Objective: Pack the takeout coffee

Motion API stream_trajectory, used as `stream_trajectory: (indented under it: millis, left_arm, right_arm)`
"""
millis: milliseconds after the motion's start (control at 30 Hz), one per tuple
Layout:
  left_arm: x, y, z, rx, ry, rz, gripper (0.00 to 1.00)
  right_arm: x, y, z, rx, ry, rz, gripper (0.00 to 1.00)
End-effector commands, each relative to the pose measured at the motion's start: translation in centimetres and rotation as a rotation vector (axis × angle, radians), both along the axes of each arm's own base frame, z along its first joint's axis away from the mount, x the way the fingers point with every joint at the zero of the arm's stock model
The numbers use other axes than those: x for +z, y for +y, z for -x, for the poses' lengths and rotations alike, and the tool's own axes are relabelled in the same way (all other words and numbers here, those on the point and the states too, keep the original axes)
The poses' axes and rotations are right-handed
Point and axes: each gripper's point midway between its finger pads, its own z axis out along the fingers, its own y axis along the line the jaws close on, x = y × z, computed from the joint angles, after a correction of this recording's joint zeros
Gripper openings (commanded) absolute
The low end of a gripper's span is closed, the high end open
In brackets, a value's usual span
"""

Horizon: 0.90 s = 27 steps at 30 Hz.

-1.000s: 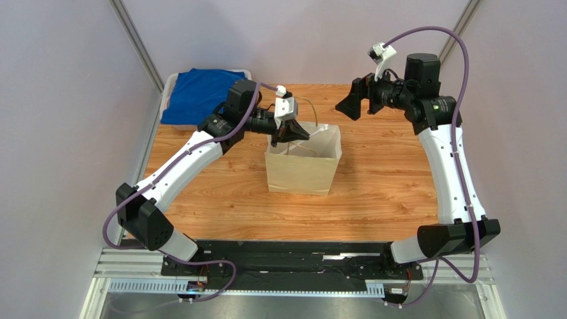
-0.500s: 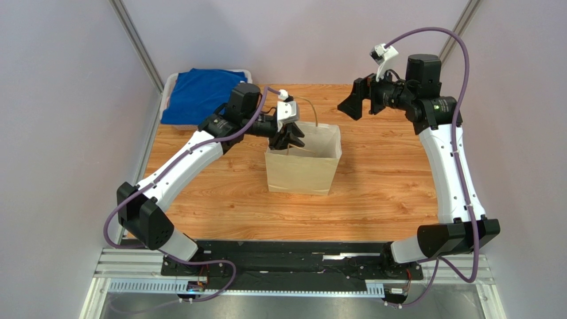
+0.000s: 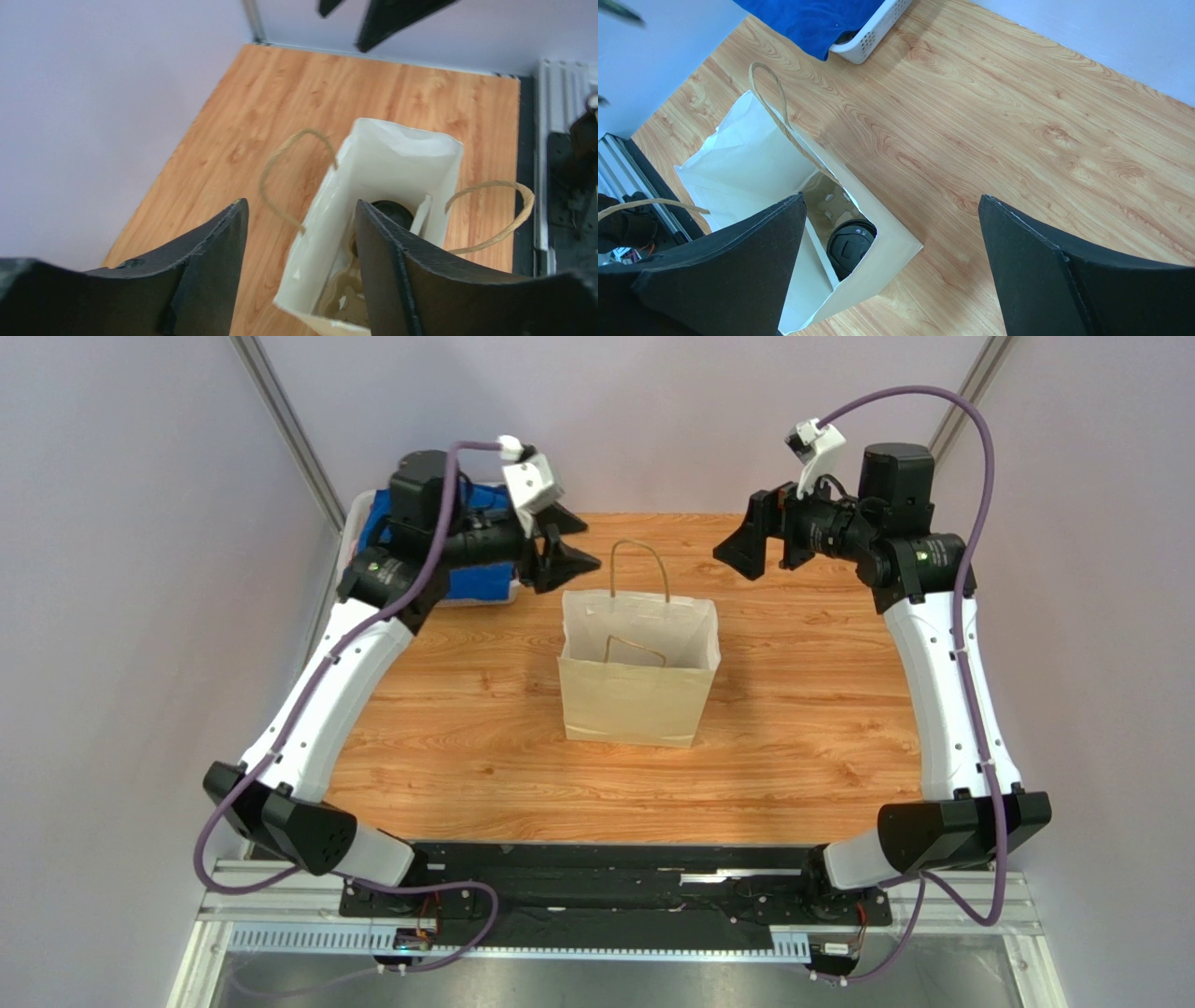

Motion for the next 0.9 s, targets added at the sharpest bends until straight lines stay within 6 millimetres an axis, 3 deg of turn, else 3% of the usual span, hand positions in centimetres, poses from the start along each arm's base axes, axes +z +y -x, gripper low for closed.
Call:
stream_trajectory:
  millis: [0, 33, 100, 233, 267, 333, 367, 467, 500, 567, 600, 700, 767, 800, 867]
  left_arm:
    - [5.9, 5.2, 0.6, 0.190, -0.046, 0.090, 0.71]
    - [5.7, 6.0, 0.4, 0.226, -0.023, 0.094, 0.84]
    - [5.8, 8.8, 0.0, 0.328, -0.014, 0.088, 0.97]
    - [4.3, 13.0, -0.8, 0.539, 0.056, 0.033, 0.98]
    - [2.6, 14.7, -1.3, 0.630, 0.117, -0.018, 0.98]
    - [1.2, 16.3, -1.7, 0.712, 0.185, -0.055, 0.98]
    - [-0.9, 17.5, -1.9, 0.771, 0.262, -0.101, 0.98]
    - [-4.5, 18.5, -1.5, 0.796, 0.402, -0.147, 0.98]
    - [-6.6, 18.6, -1.2, 0.792, 0.448, -0.174, 0.98]
    - [-8.2, 18.8, -0.6, 0.795, 0.474, -0.192, 0.99]
    - [-10.4, 18.8, -0.3, 0.796, 0.526, -0.220, 0.99]
    - [-14.3, 19.0, 0.7, 0.799, 0.619, -0.272, 0.99]
    - [-16.0, 19.1, 1.2, 0.793, 0.652, -0.300, 0.99]
    - [-17.6, 19.3, 1.8, 0.790, 0.687, -0.327, 0.99]
    - [-18.8, 19.7, 2.3, 0.803, 0.690, -0.347, 0.99]
  right_arm:
    - [2.1, -0.6, -0.6, -0.026, -0.048, -0.042, 1.00]
    - [1.7, -1.1, -0.6, -0.040, -0.038, -0.040, 1.00]
    - [1.2, -1.7, -0.6, -0.061, -0.024, -0.045, 1.00]
    - [-0.3, -3.8, -0.5, -0.131, 0.010, -0.038, 1.00]
    - [-1.1, -5.0, -0.5, -0.168, 0.025, -0.032, 1.00]
    - [-1.9, -6.6, -0.2, -0.217, 0.033, -0.017, 1.00]
    - [-2.6, -7.0, 0.3, -0.232, 0.048, -0.016, 1.00]
    - [-5.2, -8.6, 1.2, -0.280, 0.107, -0.006, 1.00]
    - [-5.7, -9.3, 1.6, -0.306, 0.114, 0.006, 1.00]
    - [-7.0, -10.0, 2.2, -0.323, 0.127, 0.032, 1.00]
    - [-8.3, -10.7, 2.7, -0.344, 0.153, 0.041, 1.00]
    - [-11.0, -11.5, 4.1, -0.368, 0.200, 0.065, 1.00]
    - [-12.3, -11.8, 4.8, -0.369, 0.214, 0.088, 1.00]
    - [-14.1, -11.9, 5.4, -0.377, 0.255, 0.099, 1.00]
    - [-15.0, -12.0, 6.3, -0.377, 0.255, 0.119, 1.00]
